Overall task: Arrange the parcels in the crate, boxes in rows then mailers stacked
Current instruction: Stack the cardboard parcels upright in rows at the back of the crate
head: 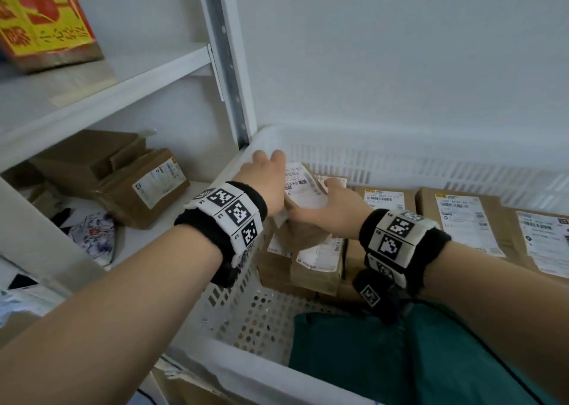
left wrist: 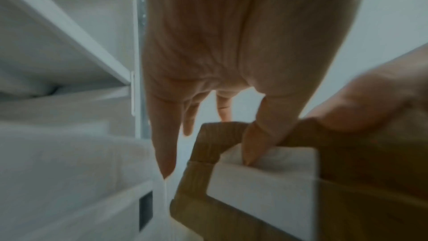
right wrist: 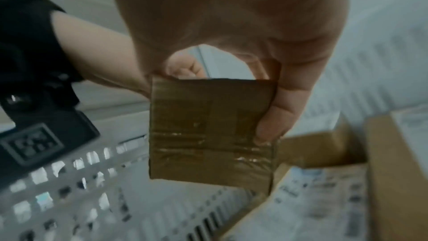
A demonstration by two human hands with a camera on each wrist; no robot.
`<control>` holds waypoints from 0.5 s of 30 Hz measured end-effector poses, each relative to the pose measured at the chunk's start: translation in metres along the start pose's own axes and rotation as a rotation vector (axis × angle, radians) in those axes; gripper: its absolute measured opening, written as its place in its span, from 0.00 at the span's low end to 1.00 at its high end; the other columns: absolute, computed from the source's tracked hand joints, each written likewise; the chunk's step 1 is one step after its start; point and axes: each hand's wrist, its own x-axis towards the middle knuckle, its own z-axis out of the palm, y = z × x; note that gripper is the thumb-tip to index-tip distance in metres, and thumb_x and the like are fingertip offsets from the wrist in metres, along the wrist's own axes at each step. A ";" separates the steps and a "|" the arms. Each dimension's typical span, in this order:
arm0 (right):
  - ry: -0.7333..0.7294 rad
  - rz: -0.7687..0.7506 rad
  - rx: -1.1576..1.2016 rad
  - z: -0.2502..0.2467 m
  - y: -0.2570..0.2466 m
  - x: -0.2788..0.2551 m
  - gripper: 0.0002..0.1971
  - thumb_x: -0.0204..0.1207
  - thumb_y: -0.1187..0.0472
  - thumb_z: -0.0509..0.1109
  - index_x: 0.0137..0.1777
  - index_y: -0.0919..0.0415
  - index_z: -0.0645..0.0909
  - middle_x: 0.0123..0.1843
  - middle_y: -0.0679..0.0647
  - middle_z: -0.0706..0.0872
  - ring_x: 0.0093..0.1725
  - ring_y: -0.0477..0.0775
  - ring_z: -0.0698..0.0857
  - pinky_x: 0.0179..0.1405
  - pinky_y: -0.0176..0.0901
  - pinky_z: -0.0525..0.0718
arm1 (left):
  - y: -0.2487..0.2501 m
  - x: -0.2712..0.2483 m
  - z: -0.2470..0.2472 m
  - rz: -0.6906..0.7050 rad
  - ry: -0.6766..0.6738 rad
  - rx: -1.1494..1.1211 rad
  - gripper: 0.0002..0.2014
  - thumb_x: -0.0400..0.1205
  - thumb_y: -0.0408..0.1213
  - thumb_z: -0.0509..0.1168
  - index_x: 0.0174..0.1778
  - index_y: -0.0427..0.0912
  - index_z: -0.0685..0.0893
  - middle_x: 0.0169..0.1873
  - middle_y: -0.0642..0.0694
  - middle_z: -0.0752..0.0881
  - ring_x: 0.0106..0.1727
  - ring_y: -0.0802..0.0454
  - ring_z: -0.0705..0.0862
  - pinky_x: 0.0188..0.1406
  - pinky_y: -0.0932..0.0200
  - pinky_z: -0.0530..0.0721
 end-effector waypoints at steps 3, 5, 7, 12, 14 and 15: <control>-0.117 0.136 0.243 0.013 -0.010 -0.006 0.42 0.68 0.34 0.69 0.77 0.55 0.61 0.58 0.55 0.74 0.52 0.60 0.84 0.35 0.50 0.91 | -0.002 0.000 0.003 -0.093 -0.143 0.028 0.17 0.78 0.28 0.63 0.63 0.34 0.73 0.57 0.35 0.82 0.50 0.40 0.82 0.46 0.51 0.79; -0.206 0.164 0.291 0.020 -0.014 -0.007 0.40 0.71 0.34 0.64 0.79 0.52 0.61 0.65 0.55 0.74 0.52 0.56 0.80 0.37 0.52 0.91 | -0.005 0.002 0.007 -0.065 -0.260 0.096 0.13 0.80 0.27 0.63 0.61 0.32 0.80 0.58 0.36 0.85 0.53 0.40 0.84 0.51 0.53 0.80; -0.249 0.159 0.335 0.025 -0.017 -0.005 0.39 0.73 0.33 0.62 0.81 0.51 0.60 0.75 0.54 0.71 0.53 0.53 0.77 0.41 0.53 0.91 | -0.008 0.003 0.009 -0.042 -0.293 0.111 0.14 0.83 0.29 0.59 0.62 0.30 0.82 0.60 0.35 0.85 0.57 0.39 0.85 0.54 0.54 0.82; -0.317 0.140 0.433 0.028 -0.018 0.000 0.41 0.75 0.43 0.69 0.83 0.55 0.56 0.81 0.54 0.63 0.66 0.55 0.79 0.48 0.49 0.91 | -0.007 0.006 0.006 0.024 -0.304 0.153 0.16 0.87 0.31 0.52 0.66 0.28 0.78 0.59 0.34 0.84 0.65 0.39 0.82 0.60 0.54 0.80; -0.311 0.101 0.393 0.031 -0.015 0.001 0.41 0.75 0.50 0.71 0.83 0.57 0.55 0.80 0.55 0.65 0.61 0.53 0.81 0.51 0.48 0.89 | -0.004 0.007 0.004 -0.003 -0.299 0.160 0.16 0.86 0.27 0.51 0.66 0.29 0.78 0.48 0.38 0.83 0.65 0.41 0.82 0.61 0.55 0.79; -0.300 0.087 0.371 0.033 -0.014 0.002 0.40 0.76 0.52 0.72 0.84 0.57 0.55 0.80 0.55 0.65 0.60 0.53 0.82 0.54 0.49 0.89 | -0.004 0.007 0.004 0.005 -0.294 0.171 0.17 0.85 0.26 0.51 0.67 0.30 0.78 0.49 0.38 0.82 0.65 0.41 0.81 0.61 0.56 0.79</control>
